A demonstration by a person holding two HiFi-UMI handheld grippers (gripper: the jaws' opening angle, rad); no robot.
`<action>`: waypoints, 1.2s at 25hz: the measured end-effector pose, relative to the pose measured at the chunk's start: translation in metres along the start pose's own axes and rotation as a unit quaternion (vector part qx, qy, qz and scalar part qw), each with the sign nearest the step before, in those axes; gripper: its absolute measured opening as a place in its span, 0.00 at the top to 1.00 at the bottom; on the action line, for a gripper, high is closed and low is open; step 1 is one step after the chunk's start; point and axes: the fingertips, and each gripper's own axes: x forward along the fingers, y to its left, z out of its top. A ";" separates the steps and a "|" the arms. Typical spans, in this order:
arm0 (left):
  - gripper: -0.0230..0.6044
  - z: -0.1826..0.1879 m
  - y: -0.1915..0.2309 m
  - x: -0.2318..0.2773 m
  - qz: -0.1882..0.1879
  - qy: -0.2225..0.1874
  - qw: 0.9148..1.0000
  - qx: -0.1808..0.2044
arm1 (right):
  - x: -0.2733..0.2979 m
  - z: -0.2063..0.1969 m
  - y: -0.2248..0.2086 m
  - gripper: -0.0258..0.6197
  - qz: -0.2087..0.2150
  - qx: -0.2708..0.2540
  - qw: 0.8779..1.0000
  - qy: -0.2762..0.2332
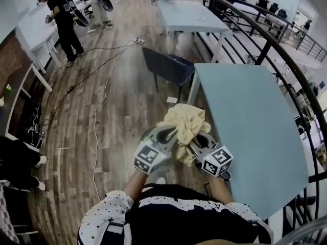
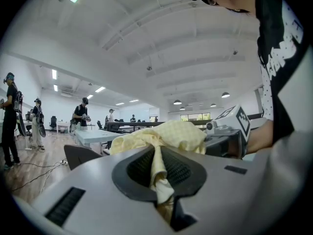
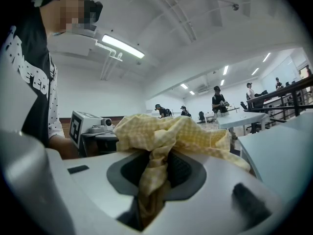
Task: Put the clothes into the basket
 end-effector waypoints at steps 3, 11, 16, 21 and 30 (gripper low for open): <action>0.89 0.002 0.024 -0.006 0.025 0.006 1.000 -0.002 | 0.025 0.007 0.000 0.83 0.024 -0.009 1.000 0.013; 0.90 0.013 0.052 -0.044 0.071 -0.072 0.994 -0.045 | 0.062 0.013 0.028 0.83 0.060 0.013 0.998 -0.021; 0.90 0.025 0.098 -0.048 0.068 -0.077 0.994 -0.036 | 0.107 0.034 0.024 0.83 0.062 -0.001 0.998 -0.022; 0.90 0.035 0.111 -0.048 0.060 -0.073 0.995 -0.039 | 0.118 0.045 0.022 0.83 0.056 -0.005 0.998 -0.016; 0.90 0.023 0.126 -0.032 0.064 -0.062 0.995 -0.043 | 0.132 0.036 0.004 0.83 0.062 0.000 0.998 -0.004</action>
